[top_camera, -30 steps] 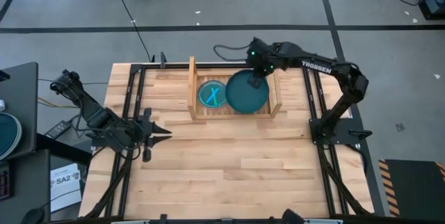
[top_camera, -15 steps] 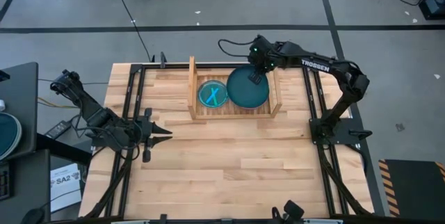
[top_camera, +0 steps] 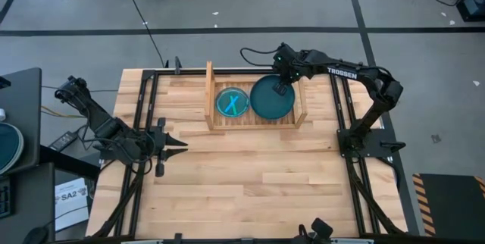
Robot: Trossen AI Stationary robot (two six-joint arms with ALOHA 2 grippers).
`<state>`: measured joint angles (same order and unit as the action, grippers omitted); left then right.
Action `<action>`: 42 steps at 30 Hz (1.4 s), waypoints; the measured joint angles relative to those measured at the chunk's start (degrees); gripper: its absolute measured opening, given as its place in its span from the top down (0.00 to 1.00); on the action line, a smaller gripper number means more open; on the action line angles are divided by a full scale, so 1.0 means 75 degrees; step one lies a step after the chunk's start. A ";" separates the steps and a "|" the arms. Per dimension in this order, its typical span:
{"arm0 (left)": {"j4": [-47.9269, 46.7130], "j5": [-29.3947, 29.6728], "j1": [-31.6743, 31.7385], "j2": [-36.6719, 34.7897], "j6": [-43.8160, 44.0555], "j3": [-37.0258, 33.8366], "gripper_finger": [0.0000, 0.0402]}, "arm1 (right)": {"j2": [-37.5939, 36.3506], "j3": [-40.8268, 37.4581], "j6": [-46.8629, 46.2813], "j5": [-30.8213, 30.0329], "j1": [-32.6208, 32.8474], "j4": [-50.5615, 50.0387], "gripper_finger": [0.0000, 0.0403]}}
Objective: Place and stack plates onto a shelf
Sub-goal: Stack the large black plate on top of the large black plate on the shelf, then return to Home Position
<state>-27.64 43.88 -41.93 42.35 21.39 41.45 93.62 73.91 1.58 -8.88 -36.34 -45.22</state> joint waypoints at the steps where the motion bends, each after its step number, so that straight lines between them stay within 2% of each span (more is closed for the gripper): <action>1: 0.0000 0.0000 0.0000 0.0000 0.0000 0.0000 0.82 | 0.0000 -0.0016 0.0004 0.0000 0.0000 0.0041 0.95; 19: 0.0000 0.0000 0.0000 0.0000 0.0003 0.0003 0.82 | 0.0000 -0.0030 -0.0064 0.0003 -0.0003 0.0137 0.89; 29: -0.0003 0.0000 0.0000 0.0000 0.0003 0.0003 0.82 | 0.0000 -0.0030 -0.0064 0.0007 -0.0003 0.0140 0.71; 35: -0.0003 0.0000 0.0001 0.0000 0.0003 0.0003 0.82 | 0.0000 -0.0030 -0.0067 0.0393 -0.0006 0.0141 0.60; 42: -0.0003 0.0000 0.0000 0.0000 0.0003 0.0006 0.82 | -0.0003 -0.0030 -0.0067 0.0364 -0.0017 0.0144 0.52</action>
<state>-27.66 43.88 -41.93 42.35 21.41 41.50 93.60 73.69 1.08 -6.16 -36.47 -44.14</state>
